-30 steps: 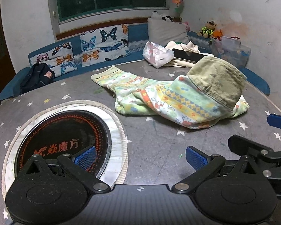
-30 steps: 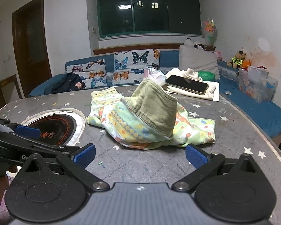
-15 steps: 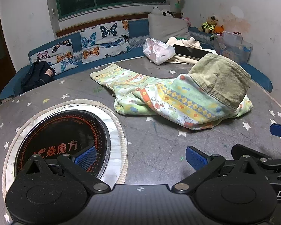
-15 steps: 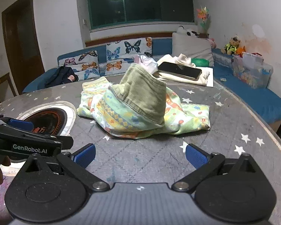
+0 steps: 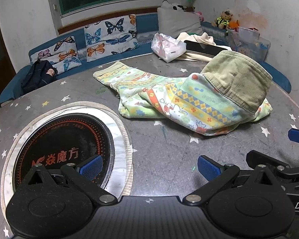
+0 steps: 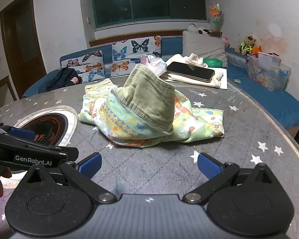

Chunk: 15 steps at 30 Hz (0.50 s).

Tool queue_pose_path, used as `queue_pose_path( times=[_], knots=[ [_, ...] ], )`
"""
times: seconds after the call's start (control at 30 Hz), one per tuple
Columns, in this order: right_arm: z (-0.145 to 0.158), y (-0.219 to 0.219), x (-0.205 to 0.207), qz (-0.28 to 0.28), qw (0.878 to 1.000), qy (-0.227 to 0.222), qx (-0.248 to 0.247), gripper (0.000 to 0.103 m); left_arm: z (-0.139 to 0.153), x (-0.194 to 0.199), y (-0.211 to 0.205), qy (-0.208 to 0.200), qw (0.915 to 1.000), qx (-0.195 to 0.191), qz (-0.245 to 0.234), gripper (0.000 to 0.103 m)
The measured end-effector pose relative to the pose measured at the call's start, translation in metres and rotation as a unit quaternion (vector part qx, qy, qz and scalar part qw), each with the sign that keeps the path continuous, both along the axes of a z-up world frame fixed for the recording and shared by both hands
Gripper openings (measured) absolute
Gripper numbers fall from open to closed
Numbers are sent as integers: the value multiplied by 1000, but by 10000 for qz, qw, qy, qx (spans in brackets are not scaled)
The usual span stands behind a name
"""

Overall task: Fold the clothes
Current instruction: 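Approach the pastel striped shirt and khaki hat with both grippers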

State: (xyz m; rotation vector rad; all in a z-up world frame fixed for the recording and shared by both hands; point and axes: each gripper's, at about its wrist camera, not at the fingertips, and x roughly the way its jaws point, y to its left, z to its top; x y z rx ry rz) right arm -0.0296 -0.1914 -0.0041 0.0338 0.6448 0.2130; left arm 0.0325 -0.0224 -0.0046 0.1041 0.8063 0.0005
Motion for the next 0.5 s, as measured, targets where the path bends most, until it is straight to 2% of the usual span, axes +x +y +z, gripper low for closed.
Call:
queue_pose_path(
  times=[0.5],
  knots=[
    [9,-1,16,34,9999,-144,-44,103,4,18,2,50,10000,33,57,103]
  ],
)
